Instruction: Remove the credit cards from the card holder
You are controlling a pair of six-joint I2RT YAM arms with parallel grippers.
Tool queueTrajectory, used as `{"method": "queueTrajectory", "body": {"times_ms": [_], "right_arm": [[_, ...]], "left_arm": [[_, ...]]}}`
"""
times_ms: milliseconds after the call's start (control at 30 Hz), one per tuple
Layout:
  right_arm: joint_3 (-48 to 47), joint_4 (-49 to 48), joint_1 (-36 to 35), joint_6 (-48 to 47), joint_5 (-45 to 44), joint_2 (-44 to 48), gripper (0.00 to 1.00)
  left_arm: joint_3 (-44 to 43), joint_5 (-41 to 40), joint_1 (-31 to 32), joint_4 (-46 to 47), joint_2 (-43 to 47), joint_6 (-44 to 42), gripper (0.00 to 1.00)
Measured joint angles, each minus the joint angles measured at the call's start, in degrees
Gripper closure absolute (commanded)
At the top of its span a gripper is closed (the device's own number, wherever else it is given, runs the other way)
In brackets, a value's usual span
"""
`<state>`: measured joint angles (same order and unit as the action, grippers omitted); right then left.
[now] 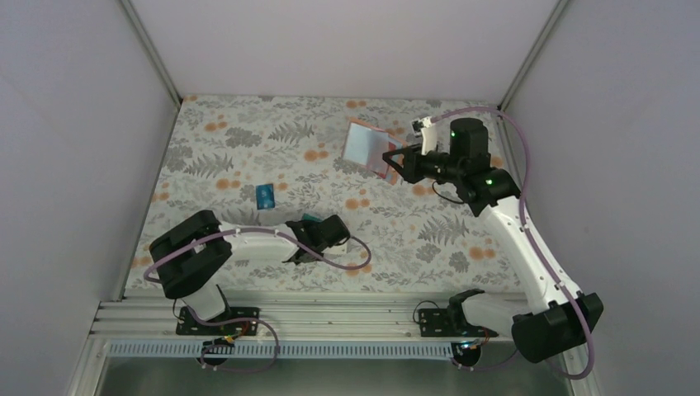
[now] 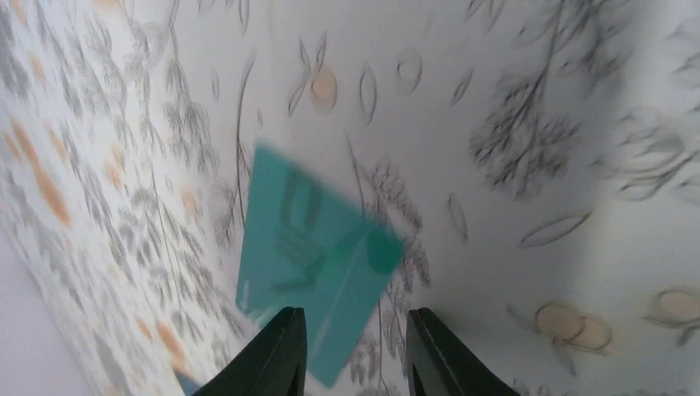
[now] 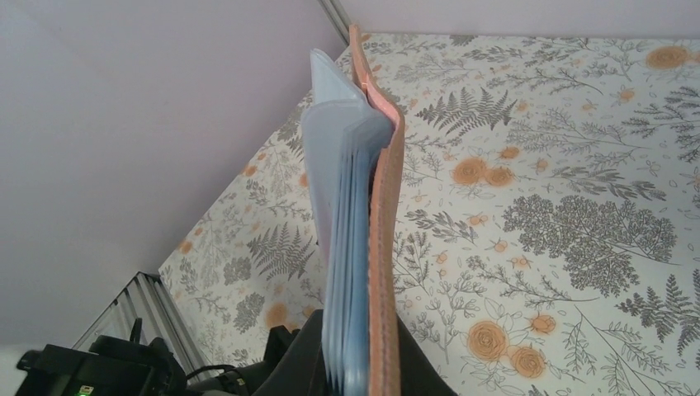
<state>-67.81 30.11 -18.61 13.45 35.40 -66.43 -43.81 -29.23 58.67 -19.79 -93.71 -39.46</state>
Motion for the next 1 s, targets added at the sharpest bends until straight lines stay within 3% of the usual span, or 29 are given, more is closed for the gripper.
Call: {"method": "queueTrajectory", "body": {"times_ms": [100,233,433,500,567,733,900,1000], "right_arm": [[0.0,0.3,0.0,0.0,0.2,0.5,0.96],[0.0,0.4,0.0,-0.1,0.8,0.7,0.96],[-1.8,2.4,0.1,-1.4,1.6,-0.9,0.96],[-2.3,2.1,0.1,-1.9,2.8,-1.0,0.96],[-2.7,1.7,0.2,-2.8,5.2,-1.0,0.96],[-2.8,1.4,0.2,-6.4,12.8,-1.0,0.96],[-2.8,0.7,0.1,-9.7,20.5,-1.0,0.96],[-2.6,-0.7,-0.1,-10.8,22.0,-0.9,0.96]], "left_arm": [[-3.8,3.7,0.8,-3.8,-0.1,2.5,0.49],[-8.7,11.2,1.0,-9.7,2.1,3.7,0.47],[-20.0,28.8,-2.1,-20.7,13.4,3.8,0.37],[-23.8,35.8,-6.1,-23.1,17.6,3.2,0.24],[-26.1,42.4,-12.5,-24.6,21.4,2.7,0.01],[-30.9,55.1,-30.0,-25.8,24.3,4.7,0.0],[-41.8,70.2,-38.6,-27.4,15.4,8.7,0.0],[-42.7,78.5,-40.6,-28.5,11.8,8.6,0.0]]}}
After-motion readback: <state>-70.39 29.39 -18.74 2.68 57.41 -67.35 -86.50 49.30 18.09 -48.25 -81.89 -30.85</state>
